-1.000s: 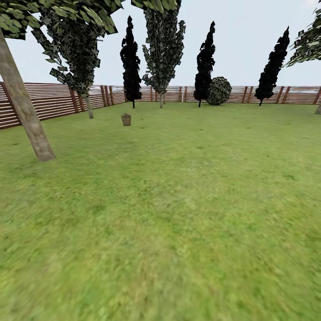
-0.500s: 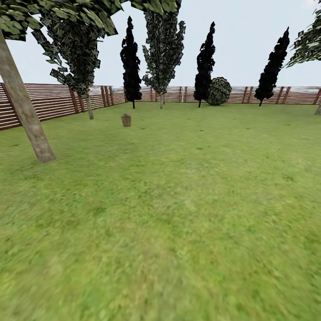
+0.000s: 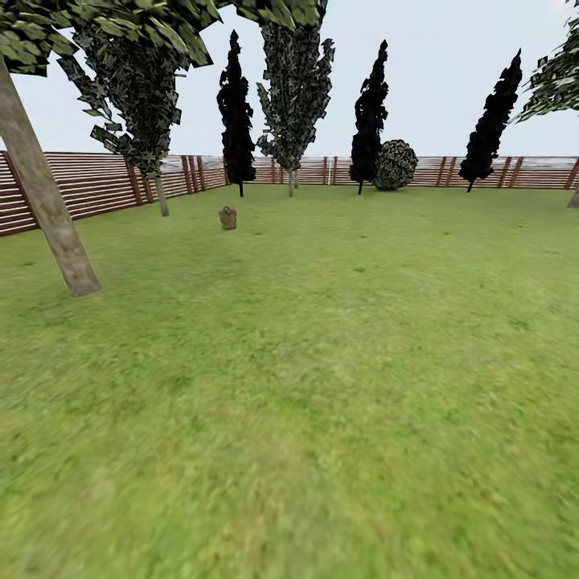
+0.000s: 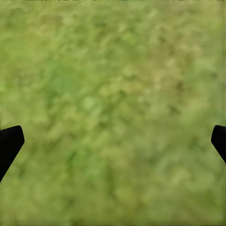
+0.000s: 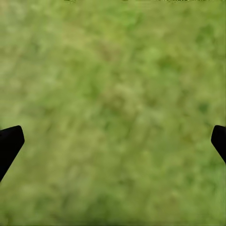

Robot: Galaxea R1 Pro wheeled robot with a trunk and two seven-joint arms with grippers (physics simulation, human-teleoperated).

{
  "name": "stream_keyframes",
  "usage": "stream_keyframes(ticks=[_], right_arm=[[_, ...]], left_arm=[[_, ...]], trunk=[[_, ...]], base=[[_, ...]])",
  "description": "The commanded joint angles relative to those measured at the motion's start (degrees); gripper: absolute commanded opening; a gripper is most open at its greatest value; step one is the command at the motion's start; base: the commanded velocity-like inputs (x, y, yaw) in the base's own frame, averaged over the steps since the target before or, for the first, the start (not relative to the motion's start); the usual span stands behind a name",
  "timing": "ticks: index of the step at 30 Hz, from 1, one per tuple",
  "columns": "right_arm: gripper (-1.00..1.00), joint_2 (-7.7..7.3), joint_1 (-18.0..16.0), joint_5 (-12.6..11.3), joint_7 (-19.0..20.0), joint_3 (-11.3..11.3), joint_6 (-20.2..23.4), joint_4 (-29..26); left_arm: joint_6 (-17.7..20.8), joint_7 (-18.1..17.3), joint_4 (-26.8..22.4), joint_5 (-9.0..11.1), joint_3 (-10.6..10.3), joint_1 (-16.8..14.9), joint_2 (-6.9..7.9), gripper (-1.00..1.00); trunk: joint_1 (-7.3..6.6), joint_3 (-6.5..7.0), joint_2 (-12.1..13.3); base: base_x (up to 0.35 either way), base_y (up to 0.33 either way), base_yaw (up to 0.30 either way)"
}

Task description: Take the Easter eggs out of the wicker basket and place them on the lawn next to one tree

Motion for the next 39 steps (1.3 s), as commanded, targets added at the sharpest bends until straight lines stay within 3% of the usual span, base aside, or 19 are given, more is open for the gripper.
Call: stream_keyframes(ticks=[1, 10, 24, 39], right_arm=[[1.0, 0.0, 0.0, -0.5, 0.0, 0.0, -0.2, 0.0], [1.0, 0.06, 0.0, -0.4, 0.5, 0.1, -0.2, 0.0], [1.0, 0.01, 0.0, -0.3, 0.9, 0.1, -0.4, 0.0], [1.0, -0.13, 0.0, 0.1, 0.9, 0.2, -0.6, 0.1]], left_arm=[[-0.1, 0.5, 0.1, 0.0, -0.5, 0.0, 0.02, 1.0], [-0.1, 0.5, 0.1, 0.0, -0.5, 0.0, -1.0, 1.0], [-0.1, 0.5, 0.1, -0.1, -0.5, 0.0, -1.2, 1.0], [-0.1, 0.6, 0.0, -0.1, -0.2, 0.0, 0.82, 1.0]], trunk=[[-0.23, 0.14, 0.4], [-2.21, 1.75, 4.0], [-5.28, 4.26, 9.6], [-8.58, 6.96, 15.6]], base=[[0.0, 0.0, 0.0], [0.0, 0.0, 0.0], [0.0, 0.0, 0.0], [0.0, 0.0, 0.0]])
